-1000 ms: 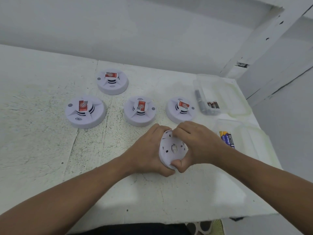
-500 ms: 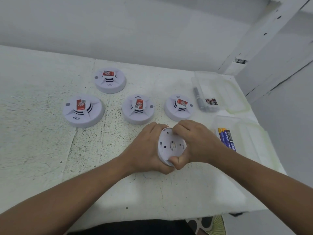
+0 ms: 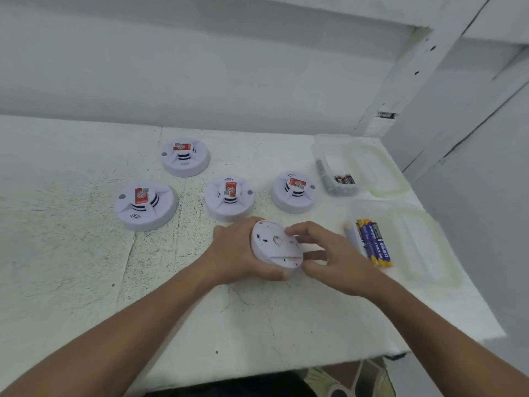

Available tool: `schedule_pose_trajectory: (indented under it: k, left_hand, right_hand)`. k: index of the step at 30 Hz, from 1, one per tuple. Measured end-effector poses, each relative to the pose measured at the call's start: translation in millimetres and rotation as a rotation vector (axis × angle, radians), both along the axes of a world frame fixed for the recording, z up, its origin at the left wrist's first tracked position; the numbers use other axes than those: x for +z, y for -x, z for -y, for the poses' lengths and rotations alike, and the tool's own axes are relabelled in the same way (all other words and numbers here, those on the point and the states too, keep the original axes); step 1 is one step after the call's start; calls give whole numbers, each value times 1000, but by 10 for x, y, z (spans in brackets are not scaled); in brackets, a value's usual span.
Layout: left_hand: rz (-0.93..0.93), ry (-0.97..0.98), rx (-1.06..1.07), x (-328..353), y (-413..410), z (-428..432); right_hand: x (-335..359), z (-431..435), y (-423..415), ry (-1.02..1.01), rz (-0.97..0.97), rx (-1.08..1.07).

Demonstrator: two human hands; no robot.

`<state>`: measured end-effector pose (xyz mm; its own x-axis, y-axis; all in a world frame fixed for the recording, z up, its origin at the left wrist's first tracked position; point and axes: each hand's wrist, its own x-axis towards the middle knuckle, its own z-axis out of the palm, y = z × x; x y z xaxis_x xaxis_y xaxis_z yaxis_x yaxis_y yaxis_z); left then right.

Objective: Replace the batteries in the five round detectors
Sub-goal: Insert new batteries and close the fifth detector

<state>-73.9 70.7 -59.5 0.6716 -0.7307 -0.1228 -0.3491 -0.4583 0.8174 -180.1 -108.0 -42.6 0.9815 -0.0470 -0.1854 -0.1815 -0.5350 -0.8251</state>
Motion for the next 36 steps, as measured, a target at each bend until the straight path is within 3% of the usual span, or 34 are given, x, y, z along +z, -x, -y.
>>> schedule_pose_trajectory:
  k: [8, 13, 23, 36]
  left_hand:
    - [-257, -15, 227, 148, 28, -142]
    - [-432, -60, 241, 206, 16, -288]
    - [-207, 159, 294, 35, 179, -469]
    - [-160, 287, 340, -190, 242, -563]
  right_hand:
    - [-54, -157, -39, -214, 110, -80]
    - [-78, -279, -84, -399, 137, -172]
    - [-209, -469, -160, -788, 83, -384]
    - [-254, -560, -100, -727, 47, -339]
